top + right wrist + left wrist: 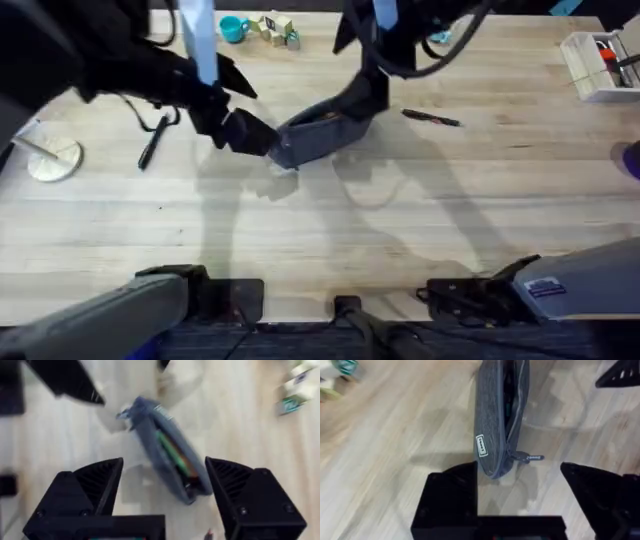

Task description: Unzip the bag, pick up the pens from the table one at a time and place them inside, then zip the bag closed.

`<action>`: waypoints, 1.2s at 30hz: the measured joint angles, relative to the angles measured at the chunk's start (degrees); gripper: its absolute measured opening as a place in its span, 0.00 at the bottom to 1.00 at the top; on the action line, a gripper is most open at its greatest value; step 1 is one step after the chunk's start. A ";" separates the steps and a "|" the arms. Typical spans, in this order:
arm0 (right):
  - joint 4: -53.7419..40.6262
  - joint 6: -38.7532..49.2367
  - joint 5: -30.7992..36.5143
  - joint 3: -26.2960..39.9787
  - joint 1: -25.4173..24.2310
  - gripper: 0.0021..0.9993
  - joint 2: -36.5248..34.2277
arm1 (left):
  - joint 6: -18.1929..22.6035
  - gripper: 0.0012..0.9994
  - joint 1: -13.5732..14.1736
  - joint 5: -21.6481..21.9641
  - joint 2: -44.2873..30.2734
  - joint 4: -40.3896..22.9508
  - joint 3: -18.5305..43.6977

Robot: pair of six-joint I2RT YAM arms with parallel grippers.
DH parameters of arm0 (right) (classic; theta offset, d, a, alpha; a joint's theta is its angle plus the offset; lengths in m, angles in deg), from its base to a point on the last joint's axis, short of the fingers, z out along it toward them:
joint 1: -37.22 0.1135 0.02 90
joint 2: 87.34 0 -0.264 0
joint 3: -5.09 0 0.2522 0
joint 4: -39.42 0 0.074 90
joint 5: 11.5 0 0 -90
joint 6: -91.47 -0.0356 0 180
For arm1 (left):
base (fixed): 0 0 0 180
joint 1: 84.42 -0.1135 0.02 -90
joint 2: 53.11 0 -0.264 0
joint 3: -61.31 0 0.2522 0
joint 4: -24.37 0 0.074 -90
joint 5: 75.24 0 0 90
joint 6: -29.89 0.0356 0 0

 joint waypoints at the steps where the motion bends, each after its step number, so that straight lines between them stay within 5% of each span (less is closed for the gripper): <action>1: -1.72 0.78 -0.02 0.00 0.00 0.99 0.00 | 0.00 0.99 -0.33 0.02 1.32 -0.39 0.09; 8: -5.92 4.43 0.96 0.00 0.00 1.00 0.00 | 0.00 0.99 -0.94 0.68 6.41 -1.30 0.09; 28: -3.46 4.97 1.12 0.00 0.00 1.00 0.00 | 0.00 1.00 -0.94 1.51 6.52 -1.46 0.09; 29: -3.22 5.21 1.12 0.00 0.00 0.94 0.00 | 0.00 1.00 -0.94 1.53 6.52 -1.46 0.09; 35: -2.64 5.48 1.12 0.00 0.00 0.08 0.00 | 0.00 0.99 -0.94 1.53 6.52 -1.48 0.09; 36: -2.65 5.54 1.12 0.00 0.00 0.04 0.00 | 0.00 1.00 -0.94 1.53 6.52 -1.48 0.09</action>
